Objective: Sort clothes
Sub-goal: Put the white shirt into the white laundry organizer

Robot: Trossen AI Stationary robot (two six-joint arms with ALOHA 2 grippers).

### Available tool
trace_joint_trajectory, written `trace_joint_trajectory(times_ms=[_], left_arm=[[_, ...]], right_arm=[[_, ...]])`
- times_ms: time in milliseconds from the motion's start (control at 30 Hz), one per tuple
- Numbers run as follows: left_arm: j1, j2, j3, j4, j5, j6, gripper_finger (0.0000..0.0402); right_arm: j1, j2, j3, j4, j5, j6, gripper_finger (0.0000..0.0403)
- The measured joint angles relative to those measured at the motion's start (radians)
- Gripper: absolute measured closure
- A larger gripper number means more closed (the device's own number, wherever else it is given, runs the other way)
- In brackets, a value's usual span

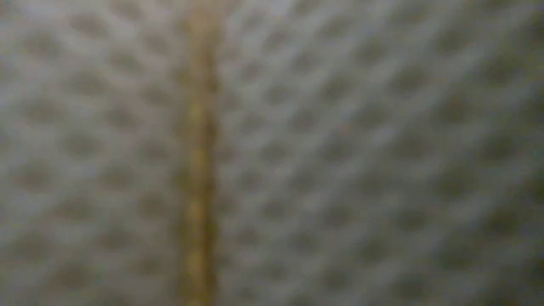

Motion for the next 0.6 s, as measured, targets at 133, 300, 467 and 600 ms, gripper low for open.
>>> trace_joint_trajectory(times_ms=[133,300,467,600], left_arm=[[0.000,0.000,0.000,0.000,0.000,0.022,0.0137],[0.000,0.000,0.000,0.000,0.000,0.028,0.0137],[0.000,0.000,0.000,0.000,0.000,0.028,0.0137],[0.000,0.000,0.000,0.000,-0.009,0.028,0.0137]], right_arm=[[0.003,0.000,0.076,-0.007,0.000,0.024,0.0145],[0.020,-0.001,0.150,-0.081,0.000,0.000,0.0162],[0.063,-0.008,0.182,-0.195,0.000,-0.033,0.0208],[0.108,-0.027,0.176,-0.268,0.000,-0.040,0.0260]])
